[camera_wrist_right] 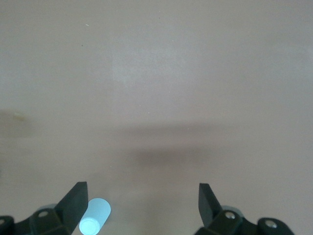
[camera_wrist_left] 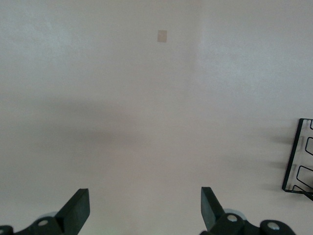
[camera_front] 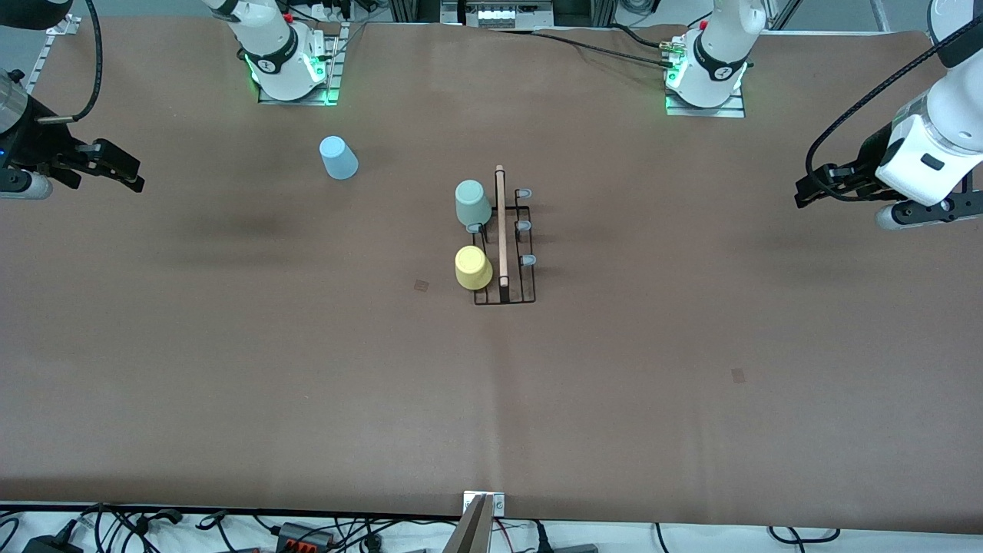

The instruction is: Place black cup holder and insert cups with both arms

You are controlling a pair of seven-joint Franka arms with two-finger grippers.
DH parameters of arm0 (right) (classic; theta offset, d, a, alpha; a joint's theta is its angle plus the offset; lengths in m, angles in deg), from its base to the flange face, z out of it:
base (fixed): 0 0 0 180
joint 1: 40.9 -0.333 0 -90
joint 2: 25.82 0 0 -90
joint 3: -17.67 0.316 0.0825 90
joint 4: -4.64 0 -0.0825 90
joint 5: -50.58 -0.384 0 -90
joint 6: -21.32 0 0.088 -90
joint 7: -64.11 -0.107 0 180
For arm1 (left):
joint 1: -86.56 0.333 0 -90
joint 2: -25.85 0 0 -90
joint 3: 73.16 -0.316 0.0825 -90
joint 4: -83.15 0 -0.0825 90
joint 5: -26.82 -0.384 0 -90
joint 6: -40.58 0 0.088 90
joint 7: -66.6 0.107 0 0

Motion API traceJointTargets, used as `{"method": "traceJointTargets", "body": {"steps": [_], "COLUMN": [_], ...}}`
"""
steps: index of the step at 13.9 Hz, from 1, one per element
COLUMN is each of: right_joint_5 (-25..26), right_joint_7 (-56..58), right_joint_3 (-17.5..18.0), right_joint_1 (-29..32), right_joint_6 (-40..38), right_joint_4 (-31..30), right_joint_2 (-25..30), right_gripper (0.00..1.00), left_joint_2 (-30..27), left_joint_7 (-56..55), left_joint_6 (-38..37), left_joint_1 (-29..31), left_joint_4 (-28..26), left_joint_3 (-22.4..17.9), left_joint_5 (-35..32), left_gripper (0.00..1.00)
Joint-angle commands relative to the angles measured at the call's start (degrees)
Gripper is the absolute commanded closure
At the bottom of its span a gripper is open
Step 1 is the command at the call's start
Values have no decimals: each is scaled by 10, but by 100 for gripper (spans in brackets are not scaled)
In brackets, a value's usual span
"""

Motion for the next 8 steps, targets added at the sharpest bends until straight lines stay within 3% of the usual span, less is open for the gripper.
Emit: {"method": "traceJointTargets", "body": {"steps": [1,8], "right_joint_5": [-6,-6], "right_joint_7": [11,5], "right_joint_3": [2,1], "right_joint_1": [-3,-2], "right_joint_6": [-4,-7], "right_joint_4": [-14,-14], "right_joint_2": [17,26], "right_gripper": [0,0], "left_joint_2": [-3,-3], "left_joint_7": [7,7], "left_joint_6": [-6,-6], "left_joint_1": [3,3], "left_joint_4": [2,2], "left_joint_3": [0,0], "left_joint_5": [9,9], "left_gripper": [0,0]}}
